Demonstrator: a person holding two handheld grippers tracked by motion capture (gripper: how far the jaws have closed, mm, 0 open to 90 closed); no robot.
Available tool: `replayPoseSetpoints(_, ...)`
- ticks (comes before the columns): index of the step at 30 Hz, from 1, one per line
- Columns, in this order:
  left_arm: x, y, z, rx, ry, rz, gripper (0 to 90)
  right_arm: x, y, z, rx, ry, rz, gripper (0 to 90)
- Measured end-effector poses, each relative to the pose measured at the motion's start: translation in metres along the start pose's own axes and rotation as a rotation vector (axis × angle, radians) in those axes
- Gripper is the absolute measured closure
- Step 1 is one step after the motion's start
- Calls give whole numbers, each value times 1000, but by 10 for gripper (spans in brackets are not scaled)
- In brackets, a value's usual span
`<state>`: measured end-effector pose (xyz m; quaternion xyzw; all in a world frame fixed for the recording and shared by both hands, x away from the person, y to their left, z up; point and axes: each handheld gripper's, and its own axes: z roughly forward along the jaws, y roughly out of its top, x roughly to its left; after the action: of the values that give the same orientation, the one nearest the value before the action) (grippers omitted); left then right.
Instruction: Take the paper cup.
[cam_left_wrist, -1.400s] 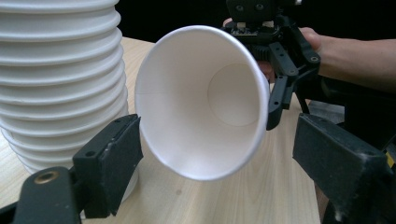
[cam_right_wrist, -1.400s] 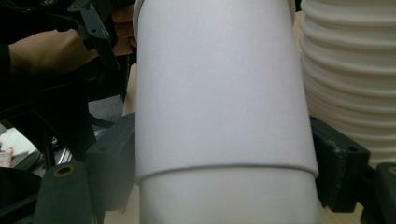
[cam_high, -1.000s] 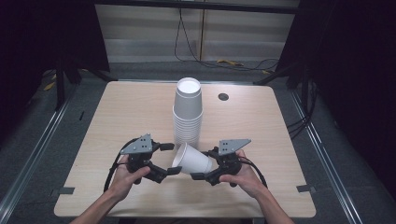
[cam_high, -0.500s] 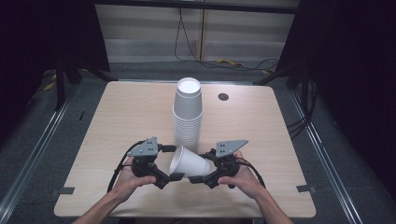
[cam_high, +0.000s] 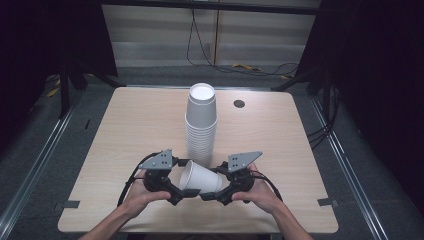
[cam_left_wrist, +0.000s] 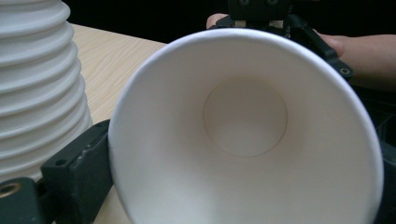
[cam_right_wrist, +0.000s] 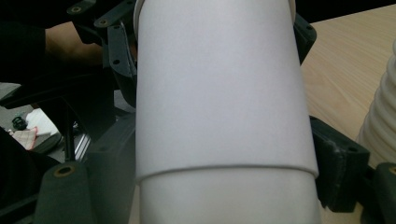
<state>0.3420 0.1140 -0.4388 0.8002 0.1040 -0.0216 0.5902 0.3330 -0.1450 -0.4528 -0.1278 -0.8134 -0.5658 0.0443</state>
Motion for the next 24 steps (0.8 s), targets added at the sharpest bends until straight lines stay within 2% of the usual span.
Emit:
replayPoseSetpoints(4,1,1,-1,-22,-14,-28,42,0,-1,0,-7,5,-2,212)
replayPoseSetpoints(12,1,4,-4,-16,-23,-33,68,0,-1,3,0,6,-2,213)
replayPoseSetpoints(18,0,6,-5,10,-26,-20,84,0,0,4,13,17,25,207)
replayPoseSetpoints(21,-2,7,-5,33,-13,-3,86,0,0,4,22,20,31,197)
replayPoseSetpoints(24,-2,6,-5,42,-13,-2,87,0,0,3,23,10,45,143)
